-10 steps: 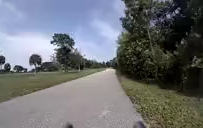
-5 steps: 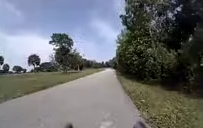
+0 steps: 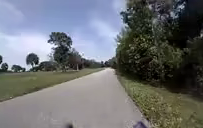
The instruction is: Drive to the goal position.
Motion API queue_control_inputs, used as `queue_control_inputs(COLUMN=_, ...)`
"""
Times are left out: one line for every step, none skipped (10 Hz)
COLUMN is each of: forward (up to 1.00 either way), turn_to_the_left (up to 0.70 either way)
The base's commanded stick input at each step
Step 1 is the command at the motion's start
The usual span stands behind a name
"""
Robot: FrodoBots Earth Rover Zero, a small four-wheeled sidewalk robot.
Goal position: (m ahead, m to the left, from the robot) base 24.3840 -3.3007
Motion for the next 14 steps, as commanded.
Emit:
queue_control_inputs(forward=0.70, turn_to_the_left=0.00)
queue_control_inputs(forward=0.70, turn_to_the_left=0.00)
queue_control_inputs(forward=0.70, turn_to_the_left=0.00)
queue_control_inputs(forward=0.70, turn_to_the_left=0.00)
queue_control_inputs(forward=0.70, turn_to_the_left=0.00)
queue_control_inputs(forward=0.70, turn_to_the_left=0.00)
queue_control_inputs(forward=0.70, turn_to_the_left=0.00)
queue_control_inputs(forward=0.70, turn_to_the_left=0.00)
queue_control_inputs(forward=0.70, turn_to_the_left=0.00)
queue_control_inputs(forward=0.70, turn_to_the_left=0.00)
queue_control_inputs(forward=0.70, turn_to_the_left=0.00)
queue_control_inputs(forward=0.70, turn_to_the_left=0.00)
queue_control_inputs(forward=0.70, turn_to_the_left=0.00)
queue_control_inputs(forward=0.70, turn_to_the_left=0.00)
